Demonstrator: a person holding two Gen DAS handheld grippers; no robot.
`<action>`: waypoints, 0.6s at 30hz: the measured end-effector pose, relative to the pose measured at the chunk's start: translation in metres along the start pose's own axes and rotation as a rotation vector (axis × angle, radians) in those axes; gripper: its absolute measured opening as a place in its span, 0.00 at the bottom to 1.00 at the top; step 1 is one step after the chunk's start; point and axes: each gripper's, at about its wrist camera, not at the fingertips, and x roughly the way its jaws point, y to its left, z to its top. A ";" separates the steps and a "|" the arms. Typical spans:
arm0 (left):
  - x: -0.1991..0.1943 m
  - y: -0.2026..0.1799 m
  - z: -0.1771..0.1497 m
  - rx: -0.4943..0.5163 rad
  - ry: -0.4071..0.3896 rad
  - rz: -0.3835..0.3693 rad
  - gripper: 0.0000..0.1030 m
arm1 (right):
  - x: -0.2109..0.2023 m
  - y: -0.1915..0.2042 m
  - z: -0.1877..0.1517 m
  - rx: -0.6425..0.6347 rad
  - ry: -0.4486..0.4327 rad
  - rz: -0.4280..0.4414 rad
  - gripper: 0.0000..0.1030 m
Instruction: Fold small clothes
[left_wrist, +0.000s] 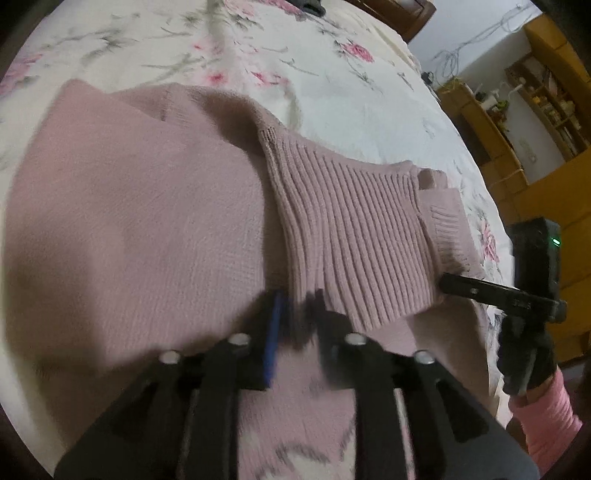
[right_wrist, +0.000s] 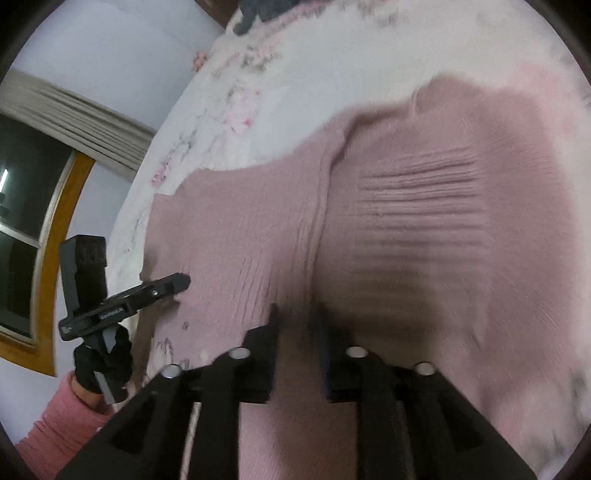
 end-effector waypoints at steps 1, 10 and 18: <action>-0.012 -0.005 -0.010 0.012 -0.022 0.028 0.49 | -0.014 0.004 -0.010 -0.022 -0.028 -0.014 0.33; -0.108 -0.019 -0.143 0.004 -0.117 0.220 0.61 | -0.112 0.015 -0.168 -0.042 -0.103 -0.133 0.37; -0.166 -0.019 -0.218 -0.104 -0.109 0.269 0.72 | -0.144 0.028 -0.251 0.029 -0.110 -0.236 0.50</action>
